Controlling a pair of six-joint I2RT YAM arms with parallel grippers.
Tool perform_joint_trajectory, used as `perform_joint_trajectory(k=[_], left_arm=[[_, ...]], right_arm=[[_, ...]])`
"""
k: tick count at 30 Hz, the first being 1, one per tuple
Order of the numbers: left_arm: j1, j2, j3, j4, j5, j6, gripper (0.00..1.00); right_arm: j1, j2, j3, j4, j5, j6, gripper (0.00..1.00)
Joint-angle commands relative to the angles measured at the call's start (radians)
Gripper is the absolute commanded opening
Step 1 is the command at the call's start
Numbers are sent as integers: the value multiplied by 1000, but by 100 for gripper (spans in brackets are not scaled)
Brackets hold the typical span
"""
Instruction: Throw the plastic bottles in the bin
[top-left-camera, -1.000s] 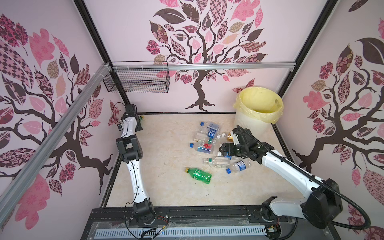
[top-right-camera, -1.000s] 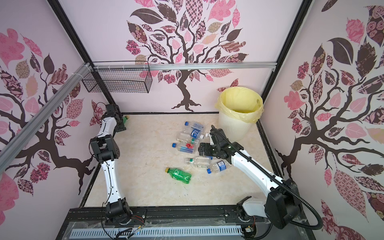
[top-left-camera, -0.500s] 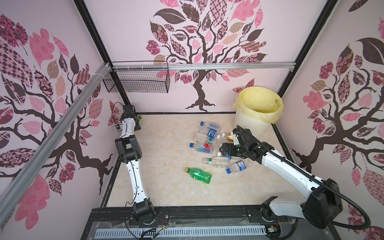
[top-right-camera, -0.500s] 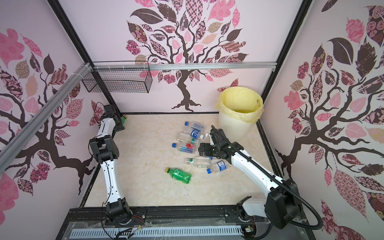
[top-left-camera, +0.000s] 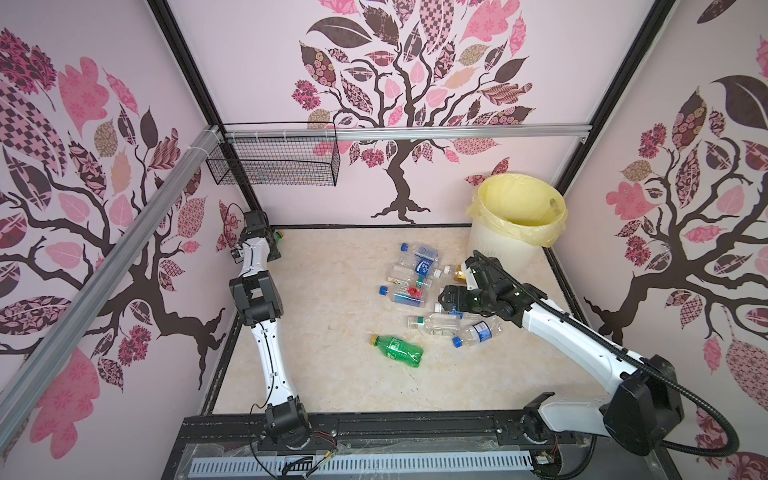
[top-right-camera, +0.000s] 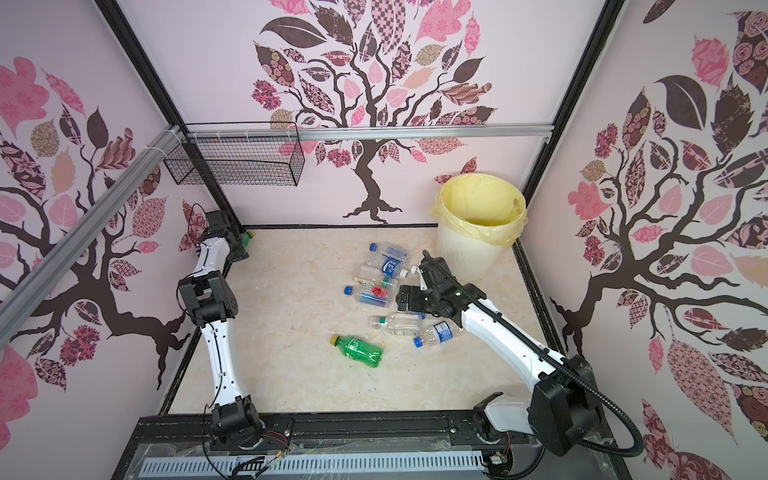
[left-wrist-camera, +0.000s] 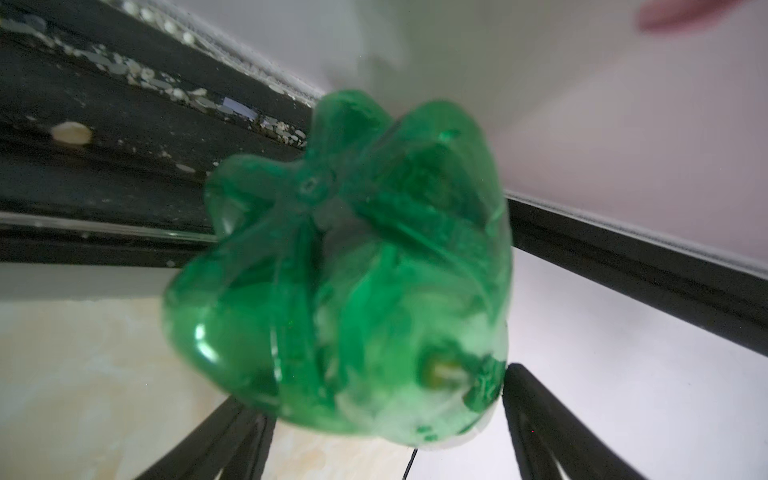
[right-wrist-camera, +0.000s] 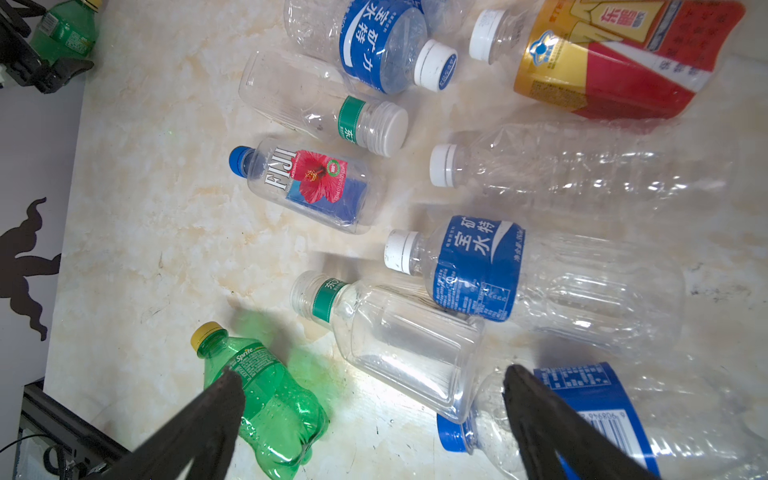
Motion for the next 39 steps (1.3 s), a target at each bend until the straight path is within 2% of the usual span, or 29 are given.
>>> perform_joint_trajectory(k=[1,8,26,39], left_arm=[[7,42,21,-20,33,32,85],[5,27,-22,-23,76,55,85],[-5,33,-20,-12,162,86,84],[-8,21,-32,-27,189,134,83]], right_arm=[[-8,24,28,-4,-5,15,100],[-10,33,41,1,-8,16,100],[-10,47,39,30,-20,39,100],[-10,52,38,45,-26,56,100]])
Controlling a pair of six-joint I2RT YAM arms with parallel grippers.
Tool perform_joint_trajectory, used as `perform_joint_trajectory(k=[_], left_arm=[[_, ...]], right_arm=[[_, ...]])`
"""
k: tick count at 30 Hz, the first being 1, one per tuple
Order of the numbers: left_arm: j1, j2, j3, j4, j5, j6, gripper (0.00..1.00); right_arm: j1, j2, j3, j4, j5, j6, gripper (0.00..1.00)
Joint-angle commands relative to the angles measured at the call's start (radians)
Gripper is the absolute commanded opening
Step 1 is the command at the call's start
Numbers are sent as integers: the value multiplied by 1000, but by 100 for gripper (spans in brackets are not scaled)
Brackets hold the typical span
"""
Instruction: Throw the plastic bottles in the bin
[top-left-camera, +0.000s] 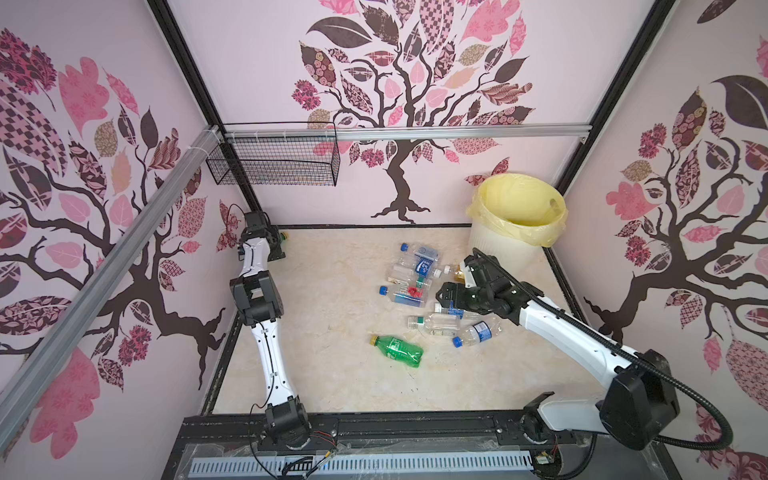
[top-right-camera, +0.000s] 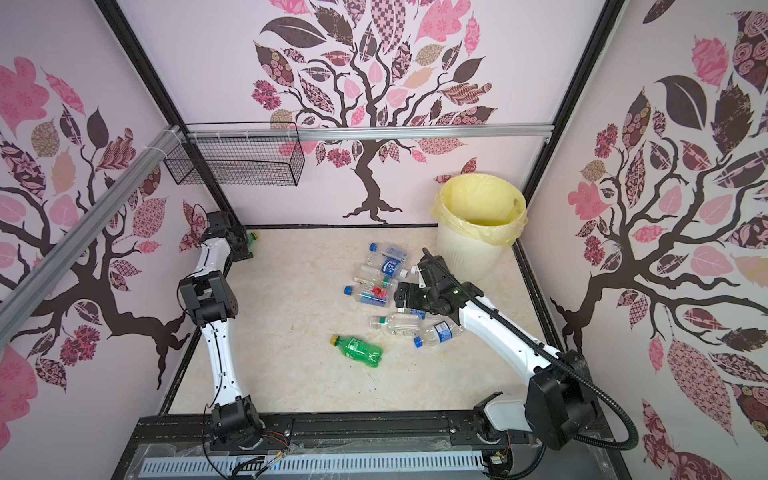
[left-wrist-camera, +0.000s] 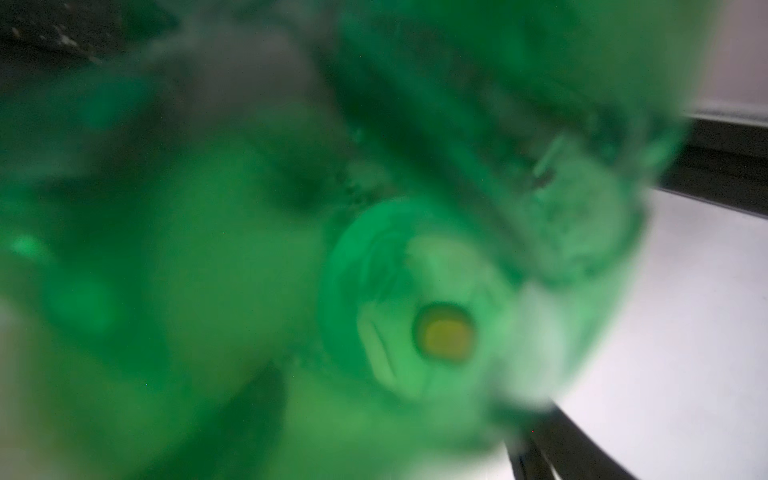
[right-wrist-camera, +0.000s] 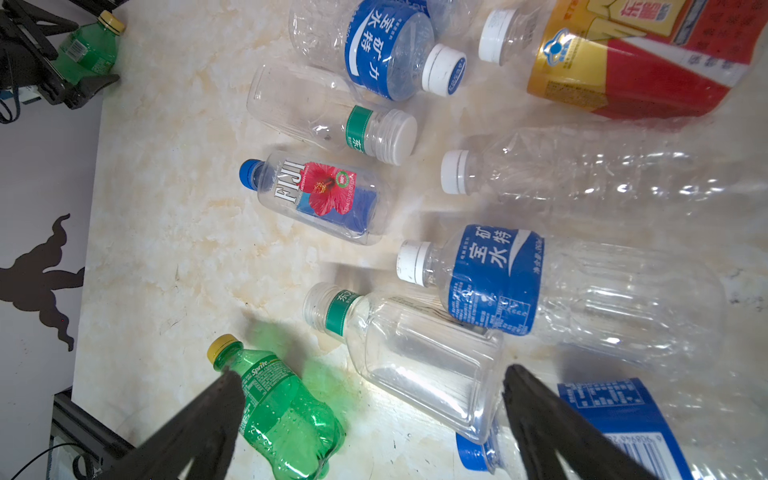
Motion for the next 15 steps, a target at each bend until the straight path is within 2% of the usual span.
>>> perform_joint_trajectory(k=[1,15], left_arm=[[-4,16,-34,-24,14,41,83],[-31,-15,-70,-27,59,109,82]], right_arm=[[-4,24,30,7,-6,13,100],[-5,16,19,18,-11,19,100]])
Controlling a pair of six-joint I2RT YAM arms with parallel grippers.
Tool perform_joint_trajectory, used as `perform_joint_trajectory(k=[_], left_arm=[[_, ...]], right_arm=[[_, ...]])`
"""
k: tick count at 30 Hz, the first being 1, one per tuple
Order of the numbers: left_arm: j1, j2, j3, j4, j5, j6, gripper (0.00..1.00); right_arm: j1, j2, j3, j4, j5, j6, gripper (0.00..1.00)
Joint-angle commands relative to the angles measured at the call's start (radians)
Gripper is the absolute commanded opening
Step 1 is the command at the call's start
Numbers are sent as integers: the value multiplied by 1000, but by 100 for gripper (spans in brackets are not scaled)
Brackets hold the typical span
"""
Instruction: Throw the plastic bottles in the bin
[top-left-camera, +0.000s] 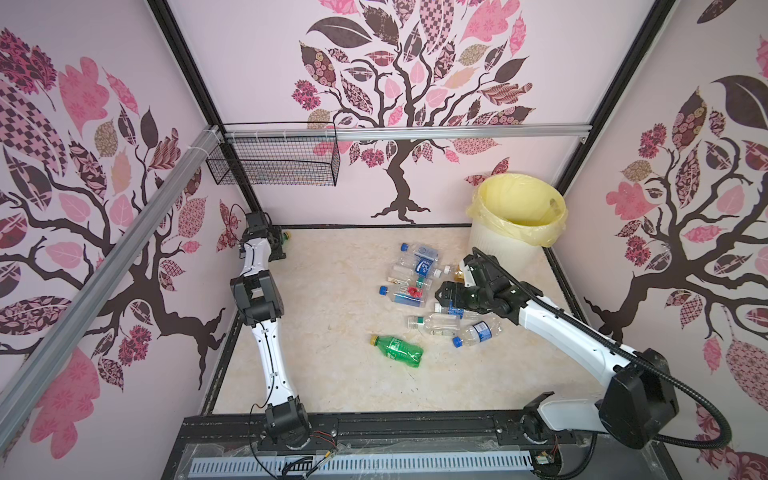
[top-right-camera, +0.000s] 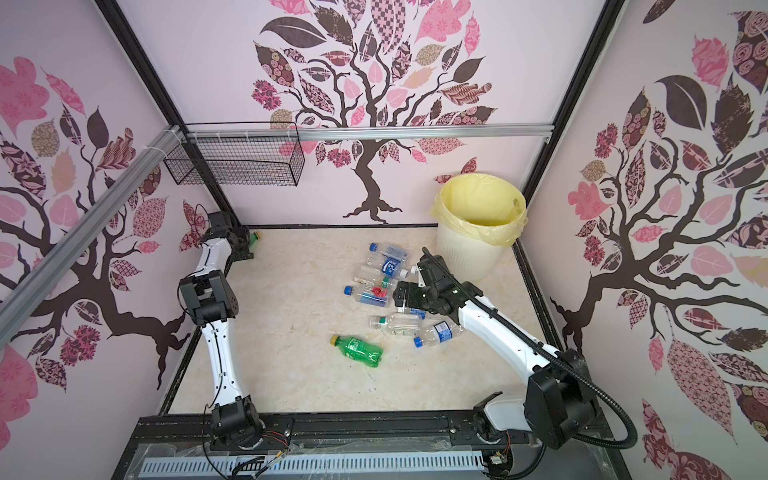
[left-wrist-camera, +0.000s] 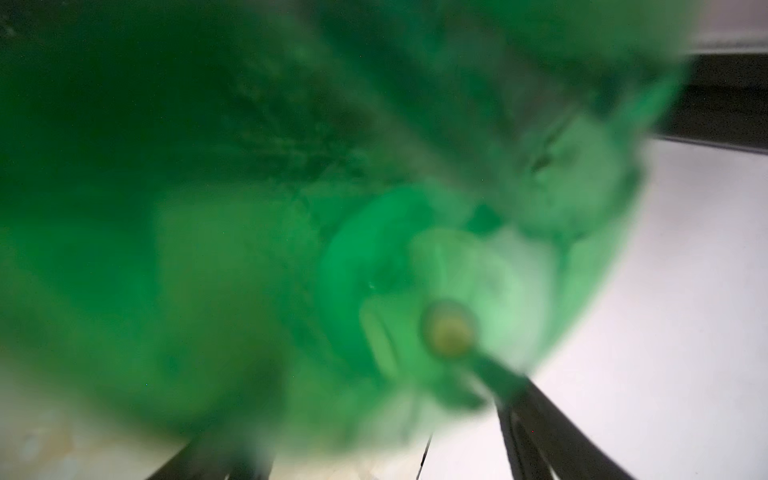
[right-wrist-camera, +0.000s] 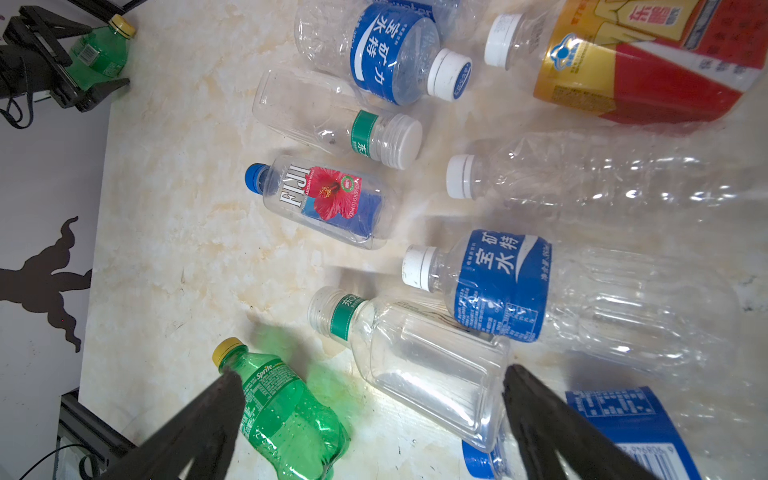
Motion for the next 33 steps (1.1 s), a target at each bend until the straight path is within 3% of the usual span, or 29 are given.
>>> perform_joint_trajectory(k=[1,14,33], left_arm=[[-24,-8,-42,-49,28,26,82],[-48,-41,-79,-50,65,36,81],[-67,-190,-277,-37,120,114,80]], right_arm=[[-5,10,19,2,-4,13,100],[-4,6,15,13,-2,24,100],[-5,-17,-4,25,-6,30,100]])
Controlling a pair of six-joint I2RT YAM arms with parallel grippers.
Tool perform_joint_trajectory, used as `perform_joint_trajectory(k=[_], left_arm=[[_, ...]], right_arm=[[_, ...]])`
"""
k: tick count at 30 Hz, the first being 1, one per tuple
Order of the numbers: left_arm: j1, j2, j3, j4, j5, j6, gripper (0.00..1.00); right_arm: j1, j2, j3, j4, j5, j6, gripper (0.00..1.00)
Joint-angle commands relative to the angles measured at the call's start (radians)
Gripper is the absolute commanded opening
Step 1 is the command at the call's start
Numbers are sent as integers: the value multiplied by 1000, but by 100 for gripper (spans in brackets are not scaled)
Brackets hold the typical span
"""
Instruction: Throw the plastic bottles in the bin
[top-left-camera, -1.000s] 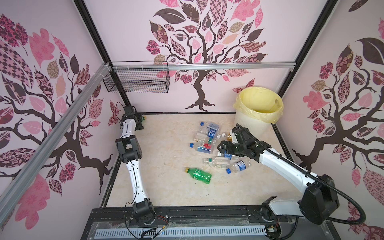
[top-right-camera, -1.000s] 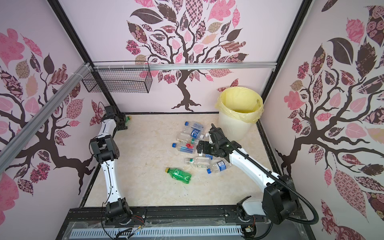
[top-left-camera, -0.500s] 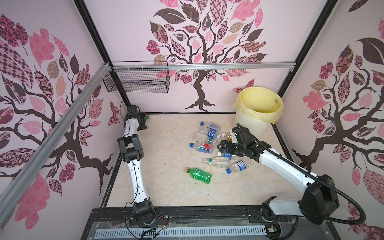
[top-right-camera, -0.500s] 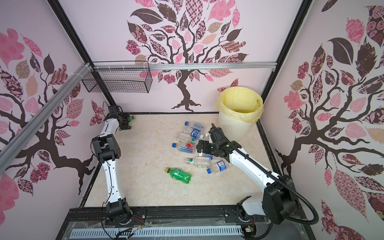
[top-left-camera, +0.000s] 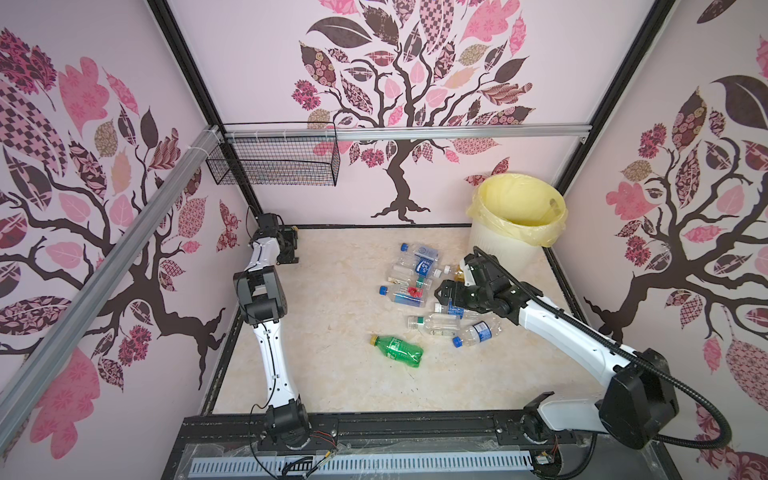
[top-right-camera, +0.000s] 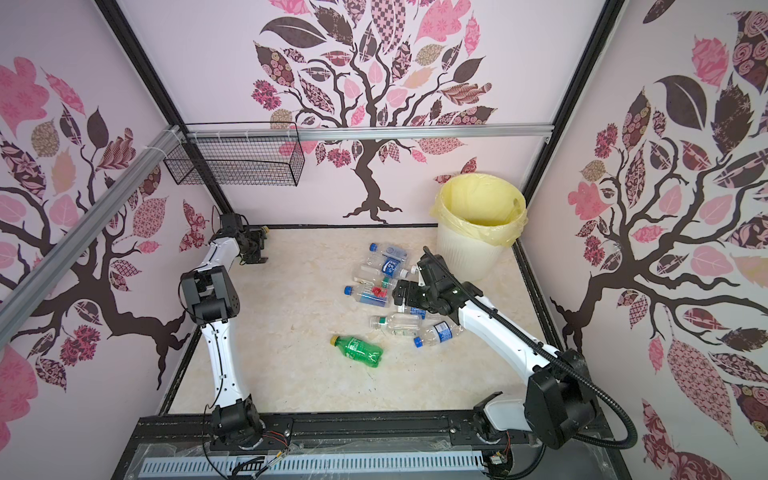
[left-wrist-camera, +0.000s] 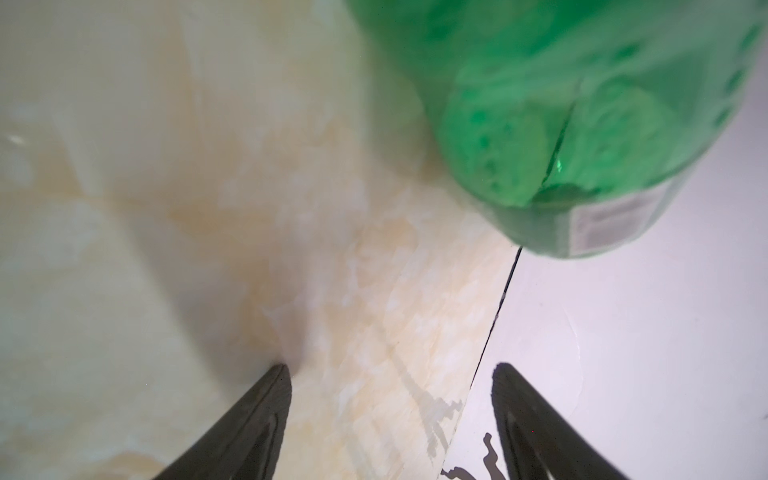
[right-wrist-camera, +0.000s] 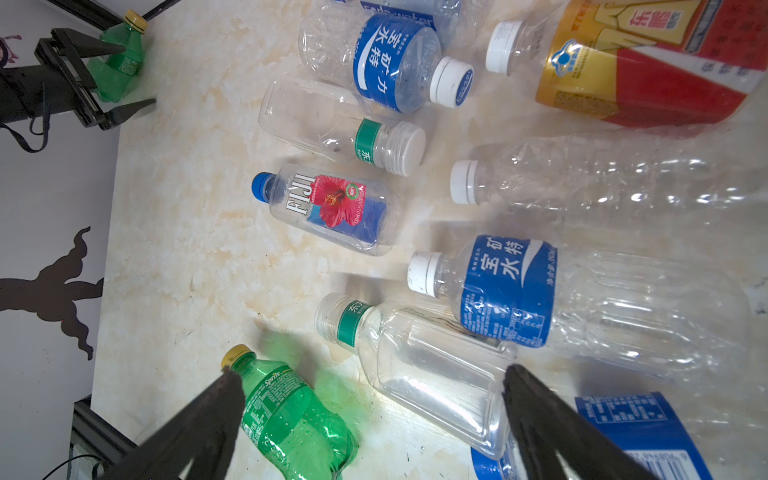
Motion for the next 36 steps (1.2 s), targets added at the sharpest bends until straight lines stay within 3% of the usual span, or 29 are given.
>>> perform_joint_trajectory(k=[1,14,29,36], left_arm=[[-7,-53,-45,-36,16,42,80],[29,-113,32,-61,10,204,82],[69,-129,98,-6,35,229,94],[74,-63,214,-30,11,281,97]], right_arm=[[-5,-18,-1,6,-7,8,100],[-5,-33,-17,25,-18,18,100],[-4,-54,-20,26,-12,18,100],[-4,-66,-21,10,-7,14,100]])
